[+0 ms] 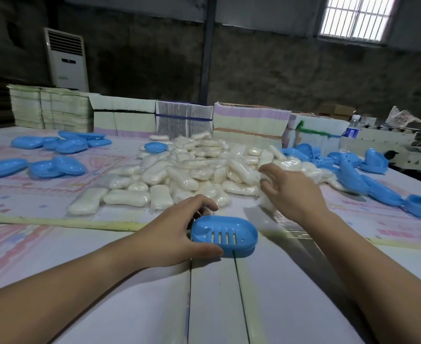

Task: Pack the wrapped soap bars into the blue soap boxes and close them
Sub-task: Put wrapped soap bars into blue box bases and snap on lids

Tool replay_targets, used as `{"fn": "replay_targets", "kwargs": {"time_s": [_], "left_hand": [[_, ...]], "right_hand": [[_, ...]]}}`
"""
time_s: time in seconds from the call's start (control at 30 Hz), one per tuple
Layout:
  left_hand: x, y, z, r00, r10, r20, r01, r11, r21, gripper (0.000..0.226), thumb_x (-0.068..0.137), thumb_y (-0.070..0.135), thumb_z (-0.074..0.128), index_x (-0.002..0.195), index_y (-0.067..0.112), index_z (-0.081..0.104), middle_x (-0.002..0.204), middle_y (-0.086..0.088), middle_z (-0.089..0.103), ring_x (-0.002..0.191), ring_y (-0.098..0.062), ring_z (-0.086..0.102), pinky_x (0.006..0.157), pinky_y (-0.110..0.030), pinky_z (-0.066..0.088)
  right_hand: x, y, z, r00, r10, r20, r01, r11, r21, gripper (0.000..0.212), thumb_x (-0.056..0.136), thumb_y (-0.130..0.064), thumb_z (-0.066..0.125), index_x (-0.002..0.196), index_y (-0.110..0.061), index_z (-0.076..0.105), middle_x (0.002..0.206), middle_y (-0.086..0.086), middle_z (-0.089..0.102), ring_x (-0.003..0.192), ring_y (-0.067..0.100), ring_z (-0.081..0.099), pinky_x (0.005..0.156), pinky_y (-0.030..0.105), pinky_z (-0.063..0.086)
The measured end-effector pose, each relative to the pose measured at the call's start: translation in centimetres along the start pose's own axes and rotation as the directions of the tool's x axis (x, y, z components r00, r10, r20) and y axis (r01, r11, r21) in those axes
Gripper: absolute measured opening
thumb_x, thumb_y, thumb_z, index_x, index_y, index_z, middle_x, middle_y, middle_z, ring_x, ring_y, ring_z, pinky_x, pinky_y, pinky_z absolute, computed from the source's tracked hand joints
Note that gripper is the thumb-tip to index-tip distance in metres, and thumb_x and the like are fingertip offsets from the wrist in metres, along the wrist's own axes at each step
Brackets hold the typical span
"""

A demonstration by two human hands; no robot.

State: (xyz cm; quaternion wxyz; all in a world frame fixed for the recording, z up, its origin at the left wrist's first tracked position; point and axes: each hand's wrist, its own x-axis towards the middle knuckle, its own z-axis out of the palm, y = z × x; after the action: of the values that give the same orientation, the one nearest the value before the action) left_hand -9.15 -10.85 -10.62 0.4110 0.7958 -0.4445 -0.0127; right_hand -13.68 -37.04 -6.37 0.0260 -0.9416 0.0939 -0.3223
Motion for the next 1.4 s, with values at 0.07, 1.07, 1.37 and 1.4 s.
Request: {"fn": "replay_targets", "kwargs": {"time_s": [0.07, 1.07, 1.37, 1.4], "left_hand": [[0.0, 0.0, 0.1, 1.0, 0.001, -0.012, -0.001, 1.0, 0.008, 0.066, 0.057, 0.063, 0.08, 0.113, 0.057, 0.046, 0.108, 0.025, 0.056, 0.1, -0.003, 0.06, 0.083, -0.018, 0.05], [0.2, -0.6, -0.2, 0.983, -0.119, -0.138, 0.131, 0.988, 0.079, 0.066, 0.063, 0.048, 0.088, 0.115, 0.042, 0.048, 0.101, 0.022, 0.062, 0.09, 0.008, 0.059, 0.074, -0.012, 0.049], [0.2, -0.8, -0.3, 0.98, -0.127, -0.15, 0.138, 0.988, 0.063, 0.063, 0.063, 0.043, 0.09, 0.113, 0.041, 0.053, 0.104, 0.021, 0.063, 0.09, 0.006, 0.063, 0.076, -0.013, 0.051], [0.2, -0.8, -0.4, 0.981, -0.122, -0.152, 0.132, 0.99, 0.057, 0.062, 0.062, 0.043, 0.09, 0.112, 0.041, 0.053, 0.104, 0.021, 0.063, 0.091, 0.007, 0.063, 0.075, -0.012, 0.05]], "right_hand": [[-0.1, 0.0, 0.0, 0.999, 0.035, -0.016, -0.036, 0.998, -0.053, 0.031, 0.093, -0.038, 0.048, 0.123, -0.031, 0.049, 0.092, 0.006, 0.07, 0.088, 0.033, 0.061, 0.064, 0.035, 0.038], [-1.9, -1.9, -1.4, 0.823, -0.169, 0.542, -0.185, 0.823, 0.538, 0.015, 0.082, -0.039, 0.072, 0.096, -0.033, 0.074, 0.102, -0.009, 0.07, 0.094, 0.008, 0.063, 0.083, 0.022, 0.049], [-2.1, -3.2, 0.1, 0.869, -0.2, 0.453, -0.115, 0.808, 0.578, 0.012, 0.081, -0.029, 0.074, 0.091, -0.035, 0.076, 0.106, -0.016, 0.07, 0.103, 0.002, 0.06, 0.095, 0.026, 0.046], [-2.1, -3.1, 0.0, 0.863, -0.206, 0.462, -0.124, 0.8, 0.587, 0.013, 0.081, -0.028, 0.074, 0.093, -0.034, 0.076, 0.107, -0.016, 0.07, 0.103, 0.002, 0.06, 0.095, 0.025, 0.045]]}}
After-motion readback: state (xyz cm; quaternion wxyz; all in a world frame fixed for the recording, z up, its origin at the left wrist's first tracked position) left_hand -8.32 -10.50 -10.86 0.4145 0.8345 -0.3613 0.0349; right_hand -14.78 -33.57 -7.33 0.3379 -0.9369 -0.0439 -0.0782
